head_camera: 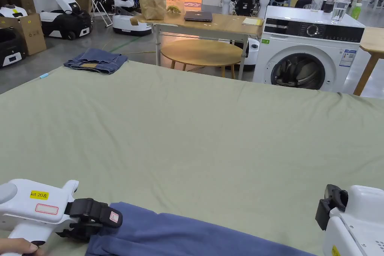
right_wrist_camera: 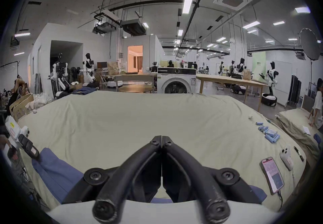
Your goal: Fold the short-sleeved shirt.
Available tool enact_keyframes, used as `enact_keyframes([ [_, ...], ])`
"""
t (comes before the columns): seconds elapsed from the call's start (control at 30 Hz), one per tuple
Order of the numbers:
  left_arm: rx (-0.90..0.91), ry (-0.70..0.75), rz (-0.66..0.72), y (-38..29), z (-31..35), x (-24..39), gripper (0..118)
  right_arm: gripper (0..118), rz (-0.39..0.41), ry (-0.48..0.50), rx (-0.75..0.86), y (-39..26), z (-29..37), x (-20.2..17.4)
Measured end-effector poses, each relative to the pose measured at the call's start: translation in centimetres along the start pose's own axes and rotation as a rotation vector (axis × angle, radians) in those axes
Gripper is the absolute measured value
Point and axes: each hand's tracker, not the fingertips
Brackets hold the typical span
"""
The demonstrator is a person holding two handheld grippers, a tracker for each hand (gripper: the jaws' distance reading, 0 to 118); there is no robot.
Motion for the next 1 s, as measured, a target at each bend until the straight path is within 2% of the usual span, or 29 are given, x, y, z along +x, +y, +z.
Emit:
enact_keyframes([
  [0.17, -0.026, -0.143, 0.065, -0.5, -2.4, -0.3, 72, 0, 0.009, 0.009, -0.006, -0.1, 0.2, -0.4],
  [0.23, -0.038, -0.153, 0.046, -0.8, -3.0, 0.0, 71, 0, 0.006, 0.016, -0.015, -0.3, 0.1, -0.4],
  [0.3, -0.026, -0.109, -0.003, -0.9, -3.1, 0.3, 52, 0, 0.009, 0.018, -0.026, -0.5, 0.0, -0.5],
  [0.33, -0.02, -0.063, -0.027, -1.1, -3.2, 0.4, 36, 0, 0.01, 0.019, -0.03, -0.6, 0.0, -0.5],
  [0.37, -0.008, -0.015, -0.036, -1.4, -3.4, 0.5, 16, 0, 0.011, 0.02, -0.034, -0.7, -0.1, -0.5],
  [0.4, 0.013, 0.027, -0.026, -1.7, -3.6, 0.4, 8, 0, 0.011, 0.021, -0.037, -0.8, -0.1, -0.6],
  [0.5, 0.066, -0.013, -0.015, -2.4, -3.3, 0.2, 4, 0, 0.005, 0.025, -0.049, -1.1, -0.2, -0.6],
  [1.0, 0.137, 0.151, -0.095, -1.2, 0.2, 5.8, 1, 0, -0.006, 0.034, -0.053, -0.8, 0.1, 0.4],
])
